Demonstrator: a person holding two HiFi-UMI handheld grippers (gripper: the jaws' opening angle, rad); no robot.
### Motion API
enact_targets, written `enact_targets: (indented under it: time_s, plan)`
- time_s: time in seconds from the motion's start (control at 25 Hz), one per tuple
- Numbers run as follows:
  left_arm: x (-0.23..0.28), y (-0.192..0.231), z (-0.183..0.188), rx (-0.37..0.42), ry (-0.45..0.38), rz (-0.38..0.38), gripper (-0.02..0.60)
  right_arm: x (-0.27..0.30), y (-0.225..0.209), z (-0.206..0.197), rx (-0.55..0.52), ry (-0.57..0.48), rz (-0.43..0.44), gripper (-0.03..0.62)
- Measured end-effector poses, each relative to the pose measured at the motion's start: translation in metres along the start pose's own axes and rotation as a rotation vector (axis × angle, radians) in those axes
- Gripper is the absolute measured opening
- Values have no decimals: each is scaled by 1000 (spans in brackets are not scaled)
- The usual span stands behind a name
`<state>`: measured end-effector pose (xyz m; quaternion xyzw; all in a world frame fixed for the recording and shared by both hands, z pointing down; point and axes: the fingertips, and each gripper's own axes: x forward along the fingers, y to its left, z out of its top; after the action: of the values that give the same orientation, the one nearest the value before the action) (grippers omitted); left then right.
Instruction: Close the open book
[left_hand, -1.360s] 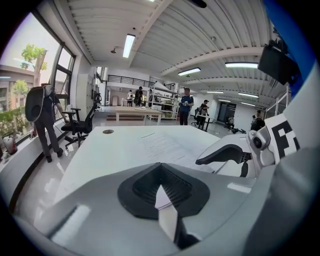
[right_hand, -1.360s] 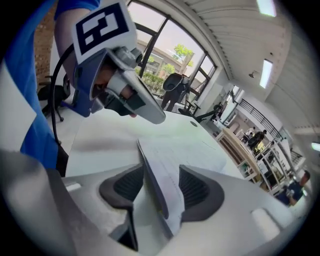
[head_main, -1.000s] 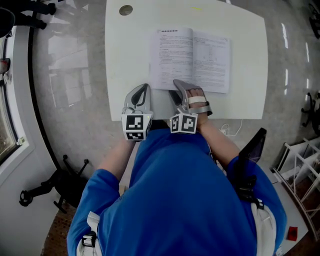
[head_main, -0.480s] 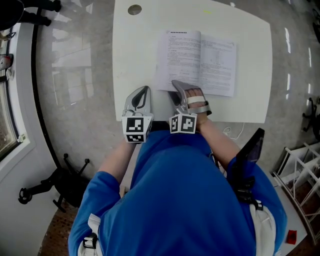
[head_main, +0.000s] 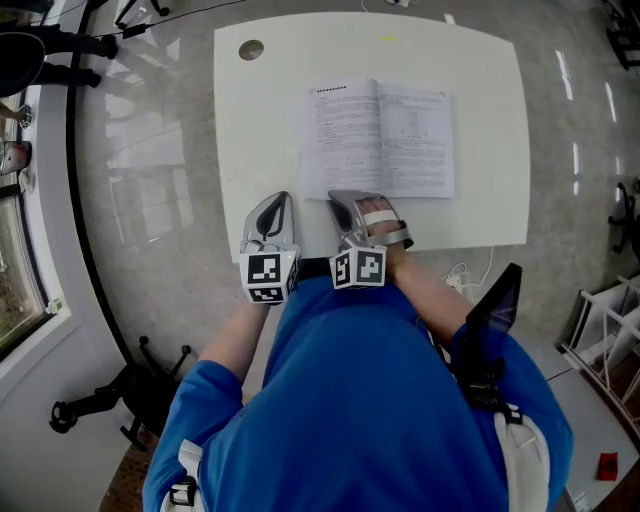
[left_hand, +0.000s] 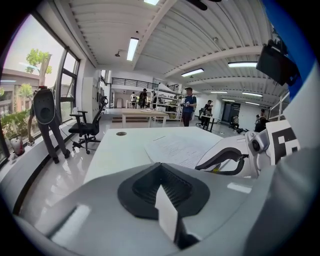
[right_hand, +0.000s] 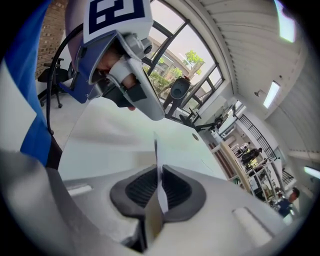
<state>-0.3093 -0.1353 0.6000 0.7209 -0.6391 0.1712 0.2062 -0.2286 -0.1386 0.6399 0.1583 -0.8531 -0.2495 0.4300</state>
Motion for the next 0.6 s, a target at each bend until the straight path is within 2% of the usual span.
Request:
enact_targets:
  time_s: [0.36, 0.6]
  plan:
    - [-2, -18, 25, 46, -36, -24, 8, -31, -27, 1, 170, -54, -61, 21]
    - [6, -41, 44, 94, -65, -62, 8, -57, -51, -12, 313, -72, -127, 15]
